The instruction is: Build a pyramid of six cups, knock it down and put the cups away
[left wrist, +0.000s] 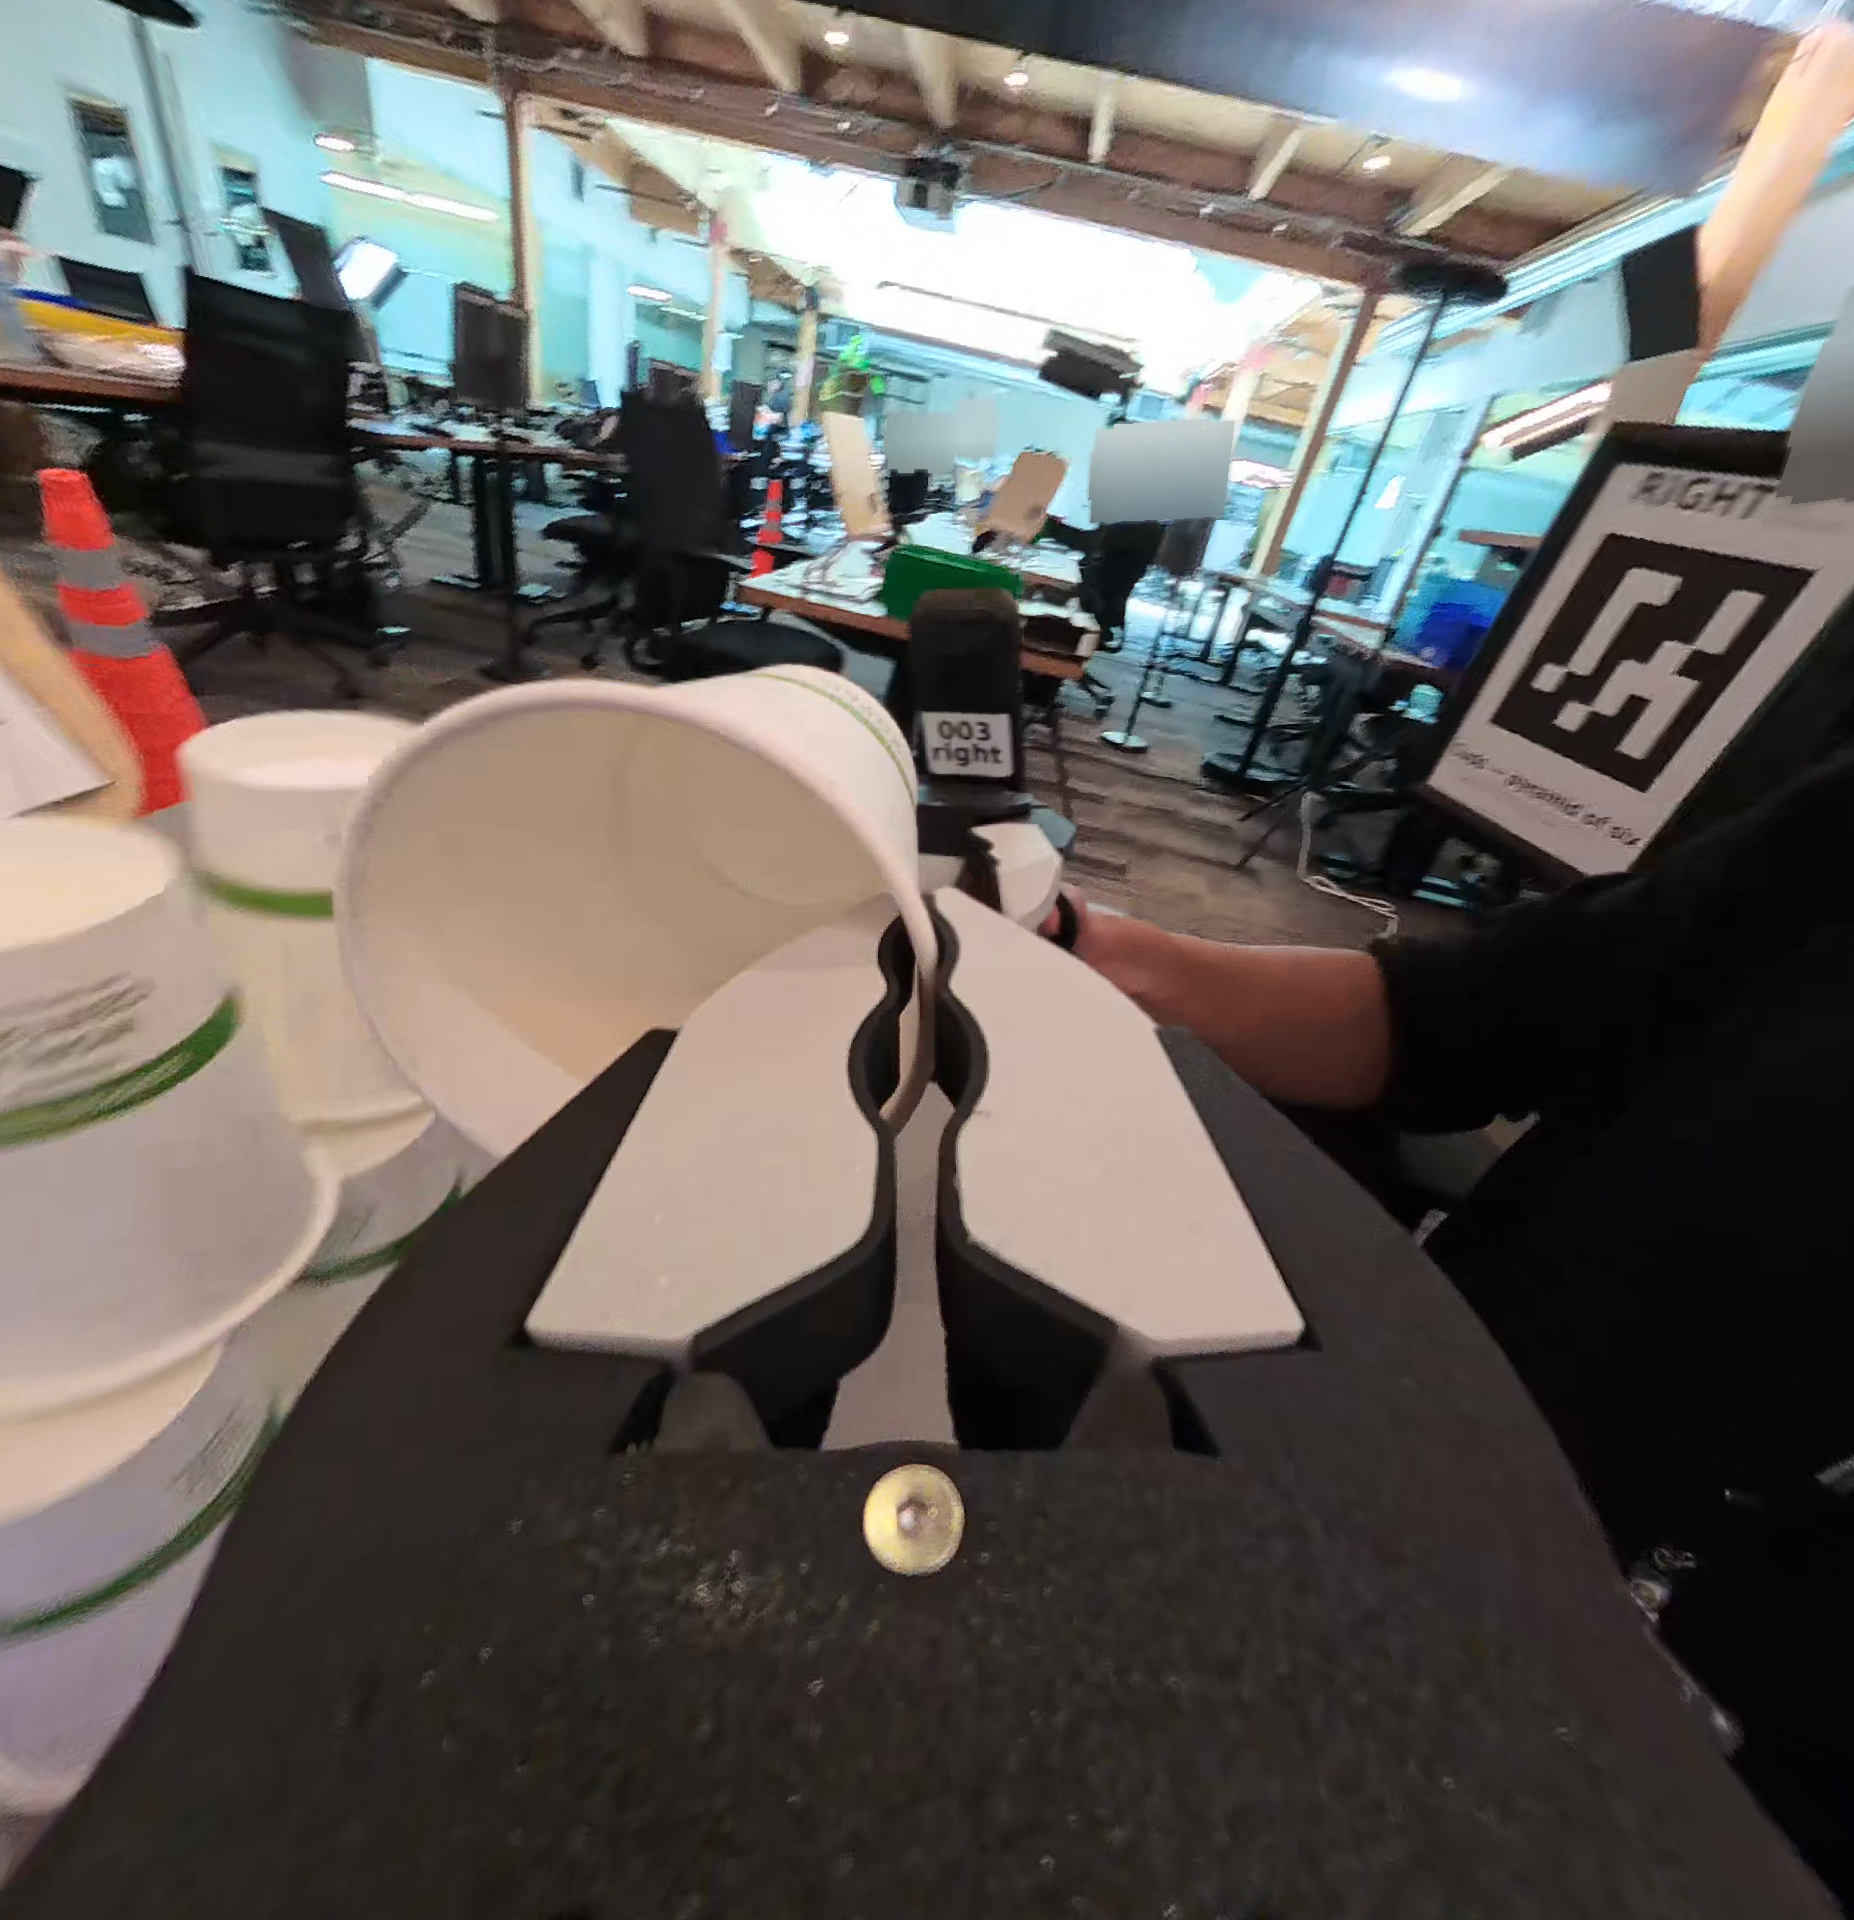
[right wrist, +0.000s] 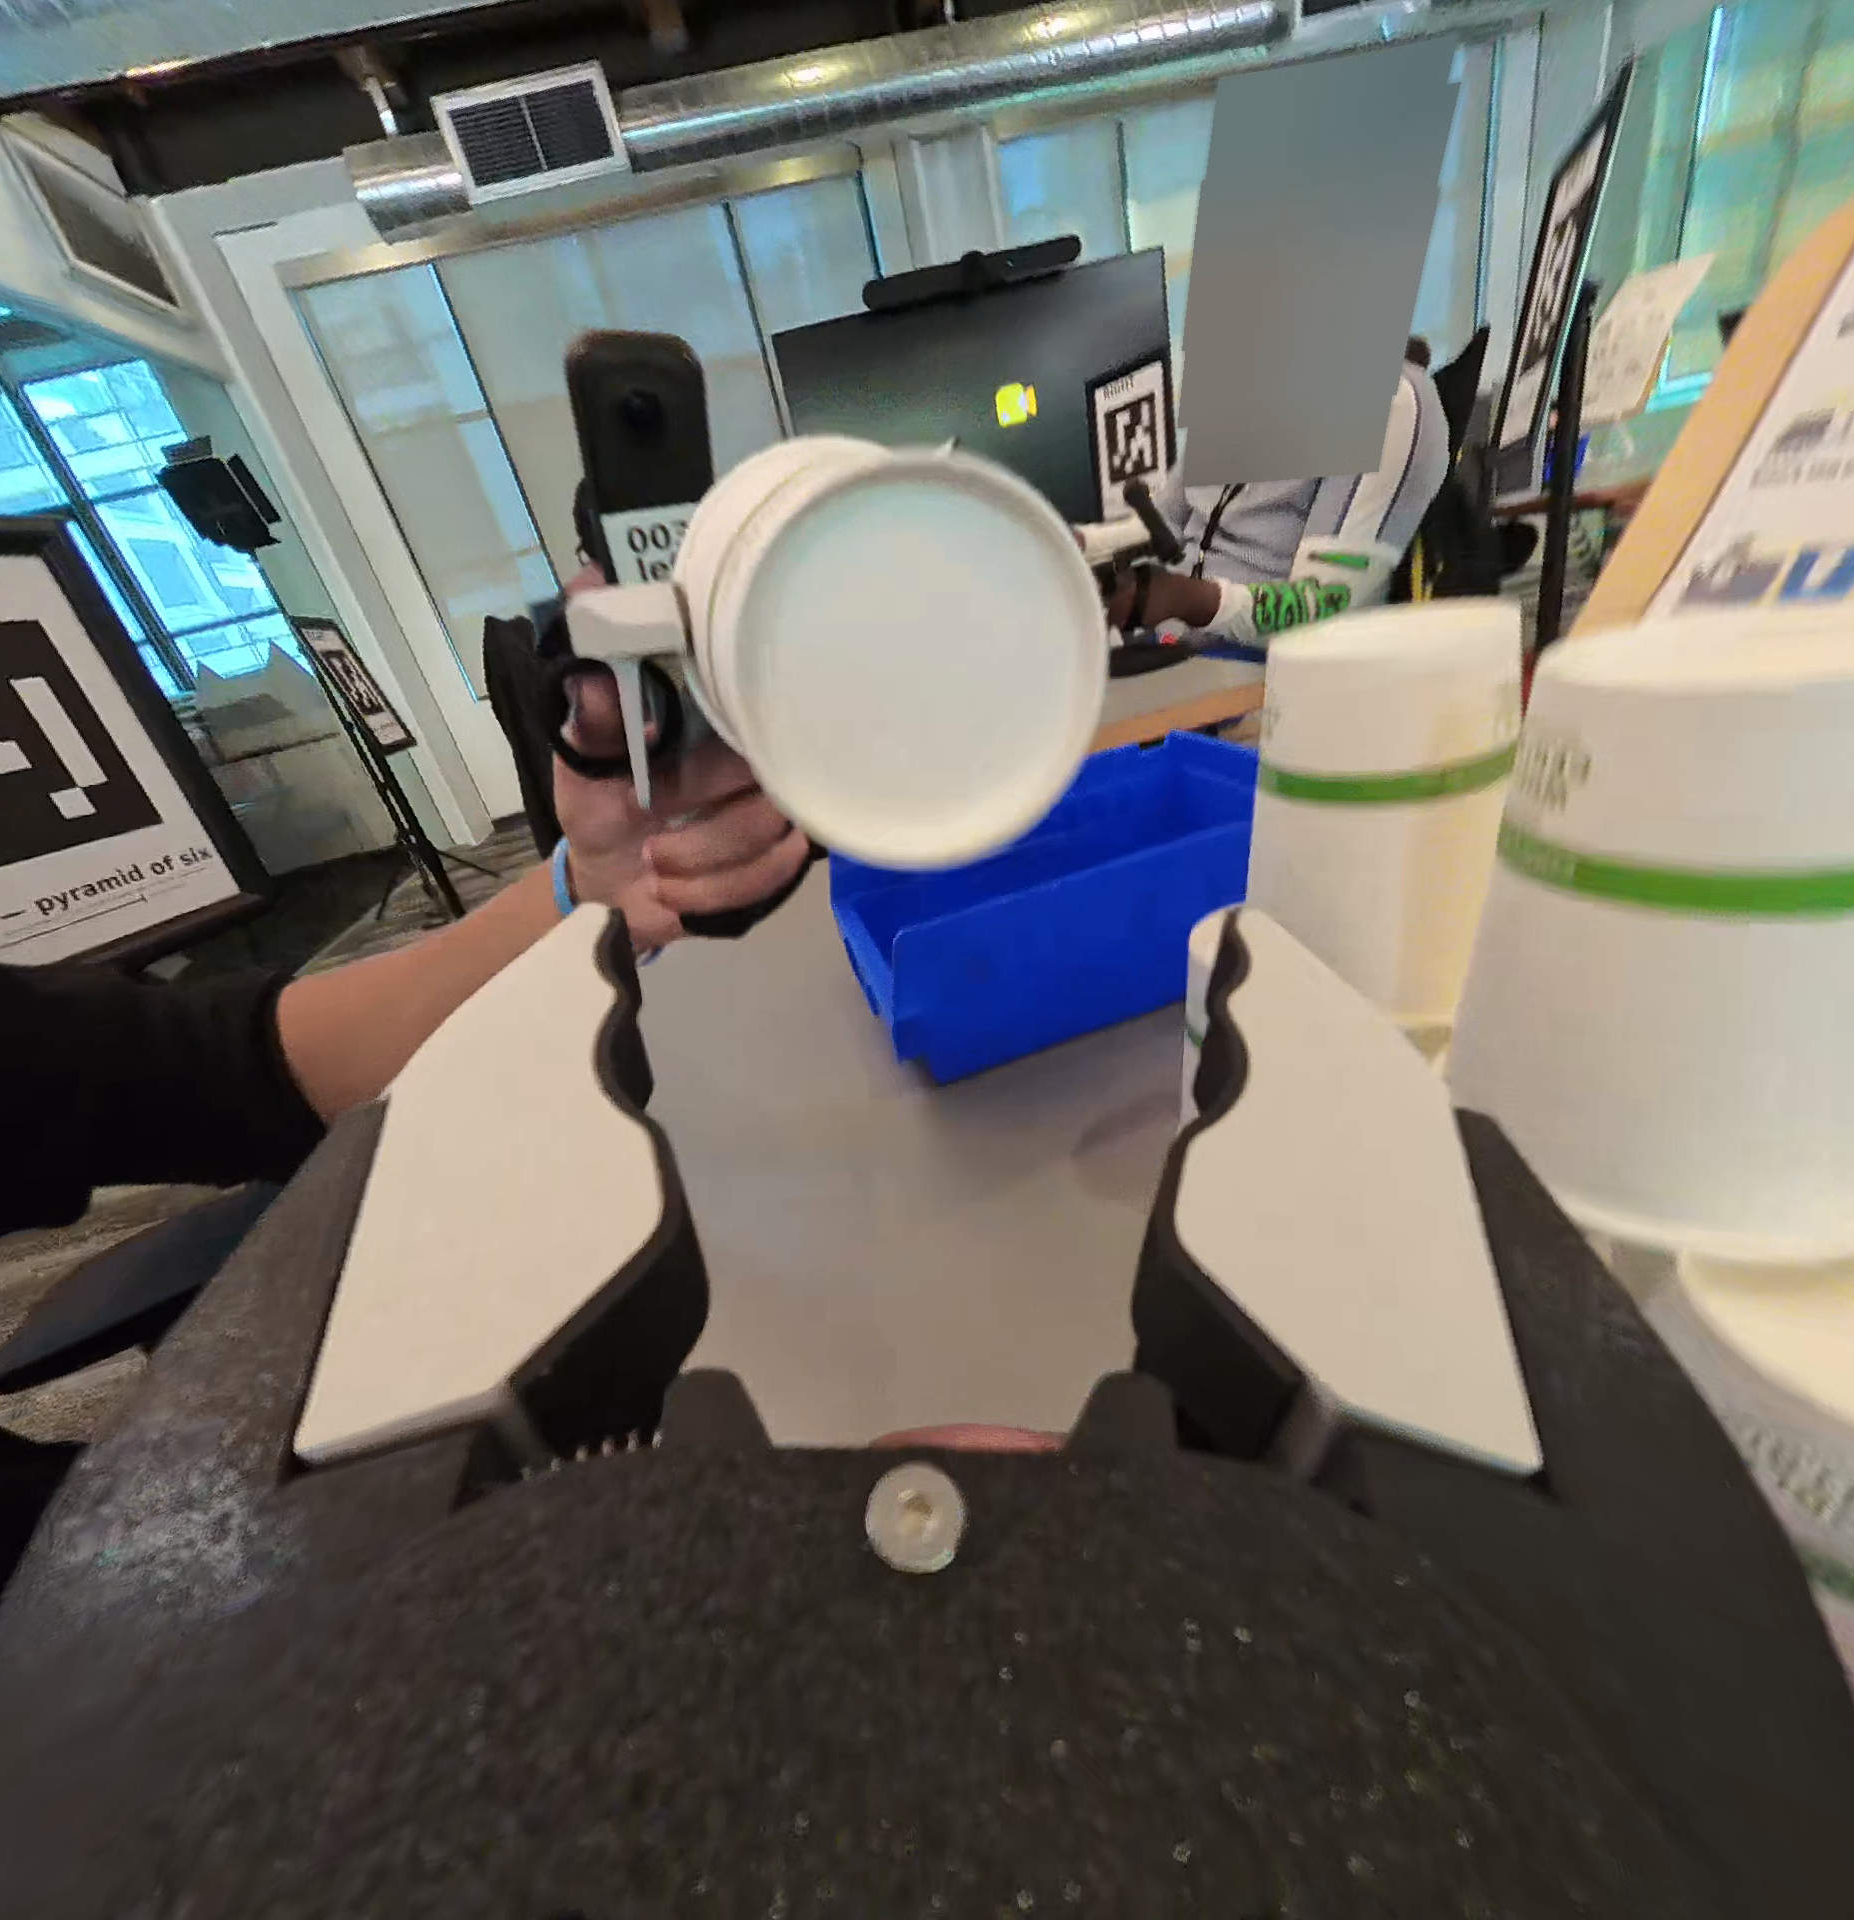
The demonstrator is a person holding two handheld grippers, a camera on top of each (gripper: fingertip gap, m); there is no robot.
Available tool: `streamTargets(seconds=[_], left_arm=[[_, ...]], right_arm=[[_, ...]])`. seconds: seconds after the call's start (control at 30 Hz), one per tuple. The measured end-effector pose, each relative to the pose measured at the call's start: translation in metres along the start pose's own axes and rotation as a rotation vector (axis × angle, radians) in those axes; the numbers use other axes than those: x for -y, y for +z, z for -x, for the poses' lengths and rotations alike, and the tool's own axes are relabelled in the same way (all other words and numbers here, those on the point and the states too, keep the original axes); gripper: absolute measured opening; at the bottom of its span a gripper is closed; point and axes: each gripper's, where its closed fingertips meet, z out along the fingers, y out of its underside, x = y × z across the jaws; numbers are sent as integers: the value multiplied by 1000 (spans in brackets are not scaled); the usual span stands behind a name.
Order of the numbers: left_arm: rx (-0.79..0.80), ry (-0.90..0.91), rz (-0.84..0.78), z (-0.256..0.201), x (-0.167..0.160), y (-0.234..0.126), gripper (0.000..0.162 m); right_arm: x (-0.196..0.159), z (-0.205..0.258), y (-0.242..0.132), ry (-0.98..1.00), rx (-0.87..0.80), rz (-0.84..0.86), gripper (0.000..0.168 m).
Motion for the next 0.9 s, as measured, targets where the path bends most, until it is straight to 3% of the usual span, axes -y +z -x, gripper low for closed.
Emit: streamTargets(seconds=[0.13, 0.27, 0.33, 0.37, 0.43, 0.53, 0.57, 0.73, 0.9], left_arm=[[-88, -39, -3, -2, -1, 36, 0], [-132, -86, 20, 0, -15, 51, 0], [-98, -107, 47, 7, -25, 54, 2], [-67, -108, 63, 12, -28, 53, 9], [55, -69, 95, 28, -27, 47, 49], [355, 157, 249, 53, -21, 26, 85], [442, 257, 327, 57, -19, 20, 90], [669, 704, 740, 60, -19, 20, 91], [726, 1047, 1065, 73, -37, 42, 97]], right_arm=[[34, 4, -2, -68, 33, -75, 106], [22, -11, -12, -121, -39, 25, 78], [16, -18, -15, -93, -70, 59, 77], [13, -24, -17, -79, -99, 69, 77], [12, -31, -19, -40, -118, 66, 77], [12, -40, -21, 1, -146, 65, 77], [11, -41, -21, 9, -151, 70, 77], [8, -45, -17, 53, -174, 79, 77], [1, -45, -11, 68, -203, 100, 77]])
